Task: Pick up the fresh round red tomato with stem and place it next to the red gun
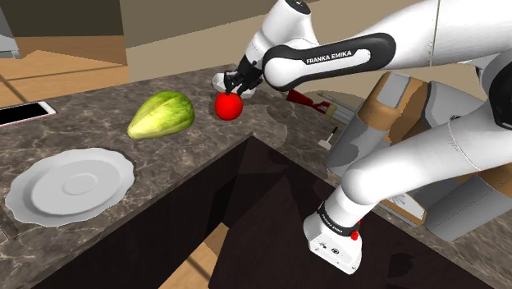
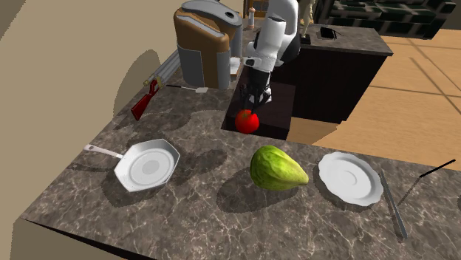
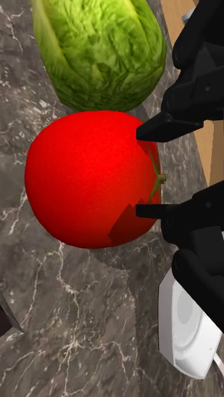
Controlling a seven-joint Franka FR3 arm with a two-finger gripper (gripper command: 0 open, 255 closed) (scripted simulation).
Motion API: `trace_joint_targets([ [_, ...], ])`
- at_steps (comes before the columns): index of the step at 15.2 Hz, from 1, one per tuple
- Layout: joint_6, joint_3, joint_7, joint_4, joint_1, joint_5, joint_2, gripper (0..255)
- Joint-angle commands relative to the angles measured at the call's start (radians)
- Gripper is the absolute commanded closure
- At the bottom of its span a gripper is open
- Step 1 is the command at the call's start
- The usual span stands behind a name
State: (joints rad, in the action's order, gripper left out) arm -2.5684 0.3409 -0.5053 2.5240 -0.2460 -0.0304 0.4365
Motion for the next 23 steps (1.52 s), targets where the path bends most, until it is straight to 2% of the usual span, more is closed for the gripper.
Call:
trace_joint_targets([
  [1, 0.029, -0.005, 0.006, -0.018, 0.004, 0.005, 0.011, 255],
  [23, 0.326, -0.047, 0.056, -0.262, 0.016, 0.027, 0.065, 255],
])
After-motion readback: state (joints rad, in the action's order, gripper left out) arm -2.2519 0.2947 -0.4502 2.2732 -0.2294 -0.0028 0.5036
